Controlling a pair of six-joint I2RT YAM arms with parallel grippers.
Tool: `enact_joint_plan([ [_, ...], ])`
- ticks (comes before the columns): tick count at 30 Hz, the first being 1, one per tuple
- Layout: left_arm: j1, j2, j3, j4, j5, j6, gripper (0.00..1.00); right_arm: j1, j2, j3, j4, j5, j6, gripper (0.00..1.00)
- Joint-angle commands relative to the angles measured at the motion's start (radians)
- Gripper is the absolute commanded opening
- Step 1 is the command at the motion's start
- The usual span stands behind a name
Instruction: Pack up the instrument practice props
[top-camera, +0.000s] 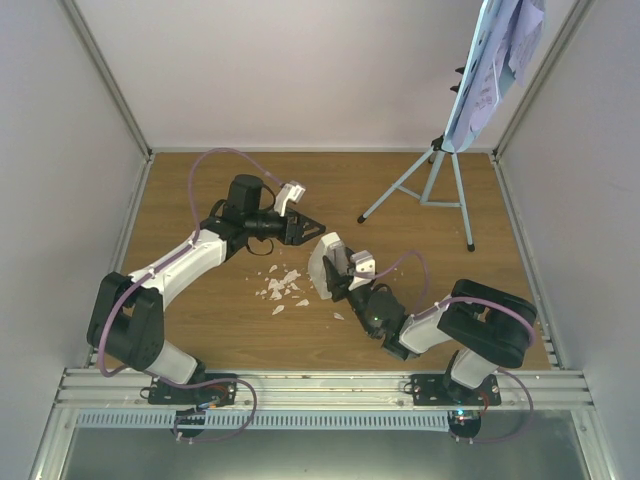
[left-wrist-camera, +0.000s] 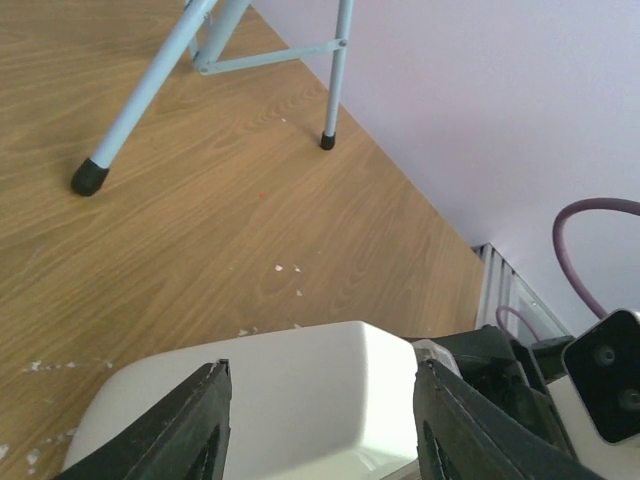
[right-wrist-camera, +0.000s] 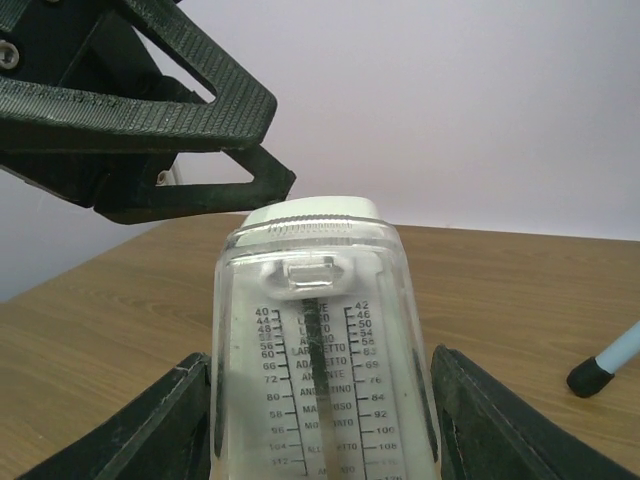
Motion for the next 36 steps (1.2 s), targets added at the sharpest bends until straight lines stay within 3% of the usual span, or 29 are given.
enact_joint_plan([
  [1, -0.010, 0.012, -0.010, 0.043, 0.063, 0.006, 0.51, 0.018, 0.047, -0.026, -0.135, -0.051, -0.023, 0.45],
  [7, -0.030, 0.026, -0.006, 0.039, 0.074, 0.011, 0.46, 0.018, 0.063, -0.022, -0.144, -0.043, -0.040, 0.45],
  [36, -0.042, 0.035, 0.003, 0.019, 0.074, 0.031, 0.44, -0.049, 0.025, -0.066, -0.107, -0.066, -0.060, 0.46],
])
